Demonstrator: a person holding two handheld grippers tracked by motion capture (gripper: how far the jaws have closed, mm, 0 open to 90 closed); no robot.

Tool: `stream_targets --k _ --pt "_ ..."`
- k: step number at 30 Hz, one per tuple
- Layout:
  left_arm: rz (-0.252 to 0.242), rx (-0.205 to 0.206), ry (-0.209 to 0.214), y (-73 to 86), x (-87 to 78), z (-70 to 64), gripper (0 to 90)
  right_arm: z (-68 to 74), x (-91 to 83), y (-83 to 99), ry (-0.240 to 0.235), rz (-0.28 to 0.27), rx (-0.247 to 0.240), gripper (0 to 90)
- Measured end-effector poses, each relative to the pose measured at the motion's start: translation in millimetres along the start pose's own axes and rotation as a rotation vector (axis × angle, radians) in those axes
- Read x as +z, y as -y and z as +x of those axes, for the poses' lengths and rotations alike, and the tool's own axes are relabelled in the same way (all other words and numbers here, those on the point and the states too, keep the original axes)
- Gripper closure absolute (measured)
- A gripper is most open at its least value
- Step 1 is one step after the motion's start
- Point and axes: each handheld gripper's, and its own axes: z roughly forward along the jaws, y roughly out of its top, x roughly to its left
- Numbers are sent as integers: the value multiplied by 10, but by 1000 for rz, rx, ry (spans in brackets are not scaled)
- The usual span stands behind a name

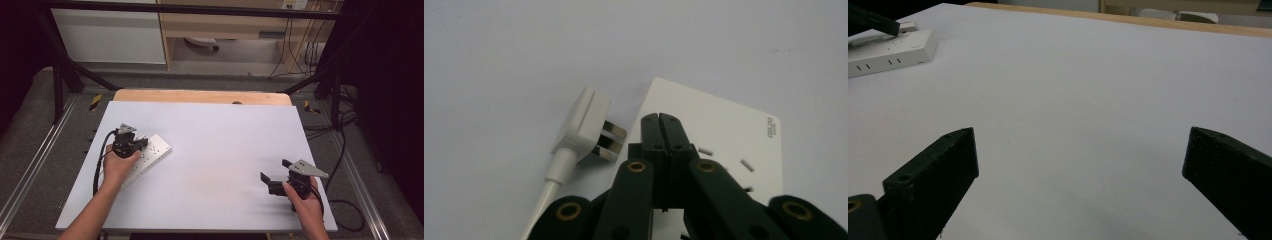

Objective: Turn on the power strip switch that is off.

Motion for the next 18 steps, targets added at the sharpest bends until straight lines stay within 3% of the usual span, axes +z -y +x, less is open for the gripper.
stream_targets --k 18 --pt "-60 -4 25 -42 -78 -54 900 1 -3 -1 0 -3 -2 19"
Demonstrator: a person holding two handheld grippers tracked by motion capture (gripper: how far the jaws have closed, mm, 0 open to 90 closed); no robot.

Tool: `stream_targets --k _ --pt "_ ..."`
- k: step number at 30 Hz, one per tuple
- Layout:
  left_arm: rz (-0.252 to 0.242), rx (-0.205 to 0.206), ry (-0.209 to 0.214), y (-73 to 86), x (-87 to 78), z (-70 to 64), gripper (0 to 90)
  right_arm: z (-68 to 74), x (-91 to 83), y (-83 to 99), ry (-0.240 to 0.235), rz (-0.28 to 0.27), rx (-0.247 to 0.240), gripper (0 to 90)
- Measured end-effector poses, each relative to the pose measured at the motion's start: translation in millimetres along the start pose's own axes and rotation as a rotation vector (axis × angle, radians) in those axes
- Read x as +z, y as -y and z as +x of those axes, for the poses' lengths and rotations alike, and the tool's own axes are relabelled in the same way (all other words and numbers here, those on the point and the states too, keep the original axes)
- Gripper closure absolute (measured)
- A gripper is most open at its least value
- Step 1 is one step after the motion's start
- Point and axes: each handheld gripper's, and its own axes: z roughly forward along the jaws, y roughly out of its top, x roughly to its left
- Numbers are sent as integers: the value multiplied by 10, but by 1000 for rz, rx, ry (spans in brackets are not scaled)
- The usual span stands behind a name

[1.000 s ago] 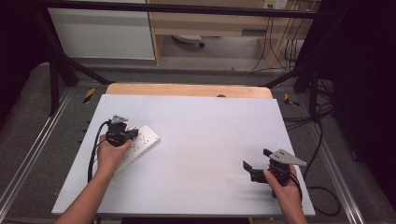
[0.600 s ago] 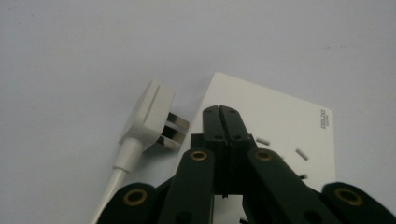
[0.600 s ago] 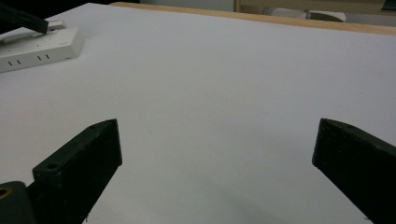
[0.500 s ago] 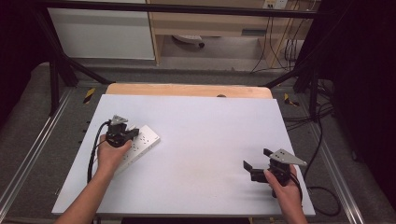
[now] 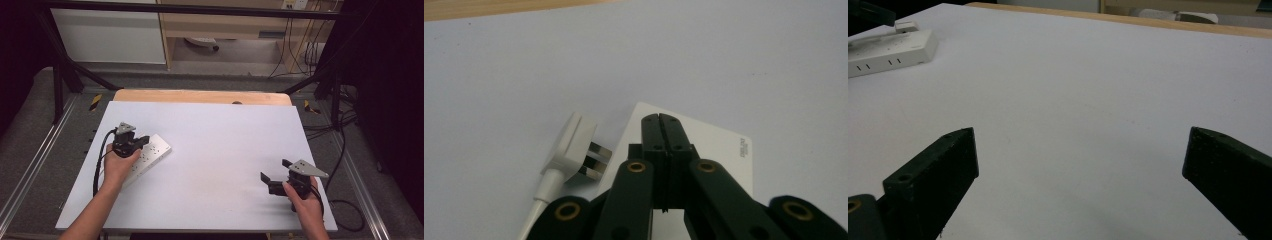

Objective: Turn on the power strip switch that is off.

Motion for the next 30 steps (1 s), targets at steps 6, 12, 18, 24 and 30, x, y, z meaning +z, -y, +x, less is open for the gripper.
stream_targets --k 6,12,18,24,30 --pt "-13 9 13 -20 -21 -46 900 0 0 0 0 0 0 19" --pt "-28 9 20 -47 -45 -98 862 -1 -5 -1 -1 -1 1 19" --pt "-45 19 37 -64 -77 -154 837 -5 -7 -2 0 -1 3 19" --pt "-65 28 50 -81 -130 -207 817 -6 -8 -3 1 -1 2 19" --pt "-81 43 55 -89 -181 -259 799 -7 -10 -3 1 -2 2 19"
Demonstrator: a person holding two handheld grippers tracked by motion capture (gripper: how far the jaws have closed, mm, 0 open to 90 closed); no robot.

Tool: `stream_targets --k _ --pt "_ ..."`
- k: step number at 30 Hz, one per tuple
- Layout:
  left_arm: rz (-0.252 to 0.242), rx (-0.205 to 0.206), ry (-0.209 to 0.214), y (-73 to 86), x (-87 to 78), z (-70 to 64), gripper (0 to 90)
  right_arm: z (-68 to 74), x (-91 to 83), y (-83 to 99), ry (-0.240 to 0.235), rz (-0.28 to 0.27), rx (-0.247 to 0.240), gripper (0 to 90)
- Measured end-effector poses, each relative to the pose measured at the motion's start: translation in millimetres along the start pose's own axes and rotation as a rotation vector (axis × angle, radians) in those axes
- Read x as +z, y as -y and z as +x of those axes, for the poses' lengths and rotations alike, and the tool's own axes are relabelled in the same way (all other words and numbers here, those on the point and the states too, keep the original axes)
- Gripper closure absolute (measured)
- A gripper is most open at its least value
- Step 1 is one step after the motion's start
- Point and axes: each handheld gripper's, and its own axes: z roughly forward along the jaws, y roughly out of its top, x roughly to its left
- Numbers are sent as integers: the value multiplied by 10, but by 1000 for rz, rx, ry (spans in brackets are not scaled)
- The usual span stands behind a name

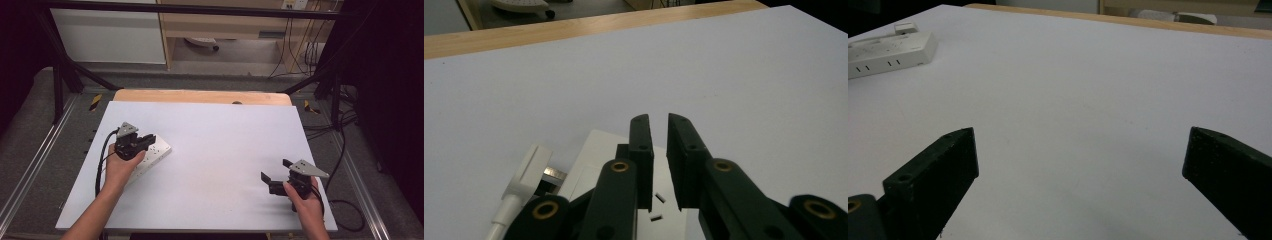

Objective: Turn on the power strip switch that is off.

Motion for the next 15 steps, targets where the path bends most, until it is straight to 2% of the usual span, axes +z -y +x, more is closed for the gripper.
stream_targets --k 5,9,15 --pt "-19 -3 12 -17 -38 -38 755 -2 -4 -1 1 0 2 19" --pt "-33 -3 14 -36 -71 -71 673 -3 -5 -1 1 -1 1 19" --pt "-59 5 28 -52 -132 -119 606 -2 -5 -2 1 -1 2 19"
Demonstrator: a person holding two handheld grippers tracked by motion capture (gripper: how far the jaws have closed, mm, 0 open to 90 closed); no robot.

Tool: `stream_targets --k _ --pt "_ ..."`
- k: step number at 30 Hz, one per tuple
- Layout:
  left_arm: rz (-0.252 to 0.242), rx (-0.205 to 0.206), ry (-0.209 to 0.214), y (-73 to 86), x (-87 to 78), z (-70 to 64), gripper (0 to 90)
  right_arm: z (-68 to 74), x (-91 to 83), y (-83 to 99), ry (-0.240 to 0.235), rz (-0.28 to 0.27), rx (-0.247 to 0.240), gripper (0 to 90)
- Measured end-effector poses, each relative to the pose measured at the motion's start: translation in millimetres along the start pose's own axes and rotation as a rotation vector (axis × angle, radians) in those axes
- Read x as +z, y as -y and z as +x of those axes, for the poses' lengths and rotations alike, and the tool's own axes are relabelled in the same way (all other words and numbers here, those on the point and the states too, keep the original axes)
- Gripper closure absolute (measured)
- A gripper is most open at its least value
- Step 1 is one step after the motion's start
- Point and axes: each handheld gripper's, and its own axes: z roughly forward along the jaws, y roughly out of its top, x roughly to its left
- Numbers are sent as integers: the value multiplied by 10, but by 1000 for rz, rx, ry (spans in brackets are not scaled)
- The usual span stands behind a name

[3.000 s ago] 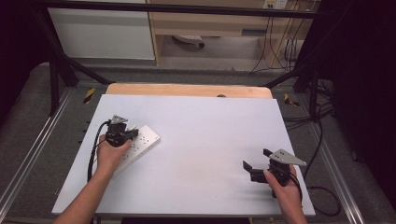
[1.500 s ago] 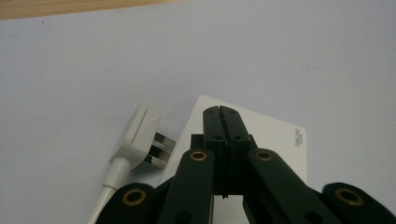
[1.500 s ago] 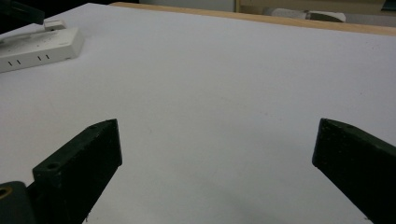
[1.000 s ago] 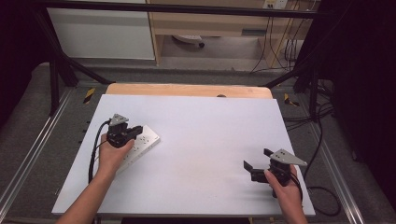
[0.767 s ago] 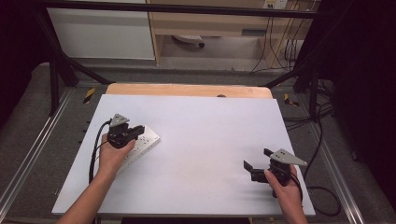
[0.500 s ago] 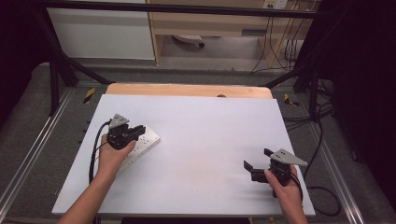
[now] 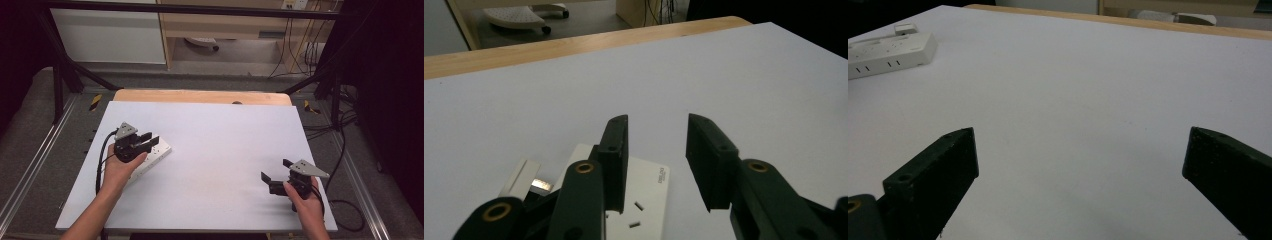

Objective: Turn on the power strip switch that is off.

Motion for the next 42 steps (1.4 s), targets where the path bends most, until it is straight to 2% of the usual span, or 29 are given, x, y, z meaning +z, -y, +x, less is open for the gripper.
stream_targets --k 13,21,25,30,33,36,42 --pt "-53 -7 39 -40 -172 -86 499 3 5 2 0 2 0 19" --pt "-81 -7 70 -47 -257 -131 285 5 7 3 -1 4 1 19" --pt "-102 -12 83 -40 -296 -143 215 5 8 4 0 3 1 19" --pt "-133 -2 99 9 -363 -158 172 5 8 4 0 4 2 19" --pt "-137 2 91 50 -418 -162 157 6 9 4 0 4 1 19" --pt "-148 -8 93 98 -481 -154 114 8 10 4 0 3 -1 19" --pt "-176 -29 85 189 -641 -121 95 11 14 5 0 4 -3 19"
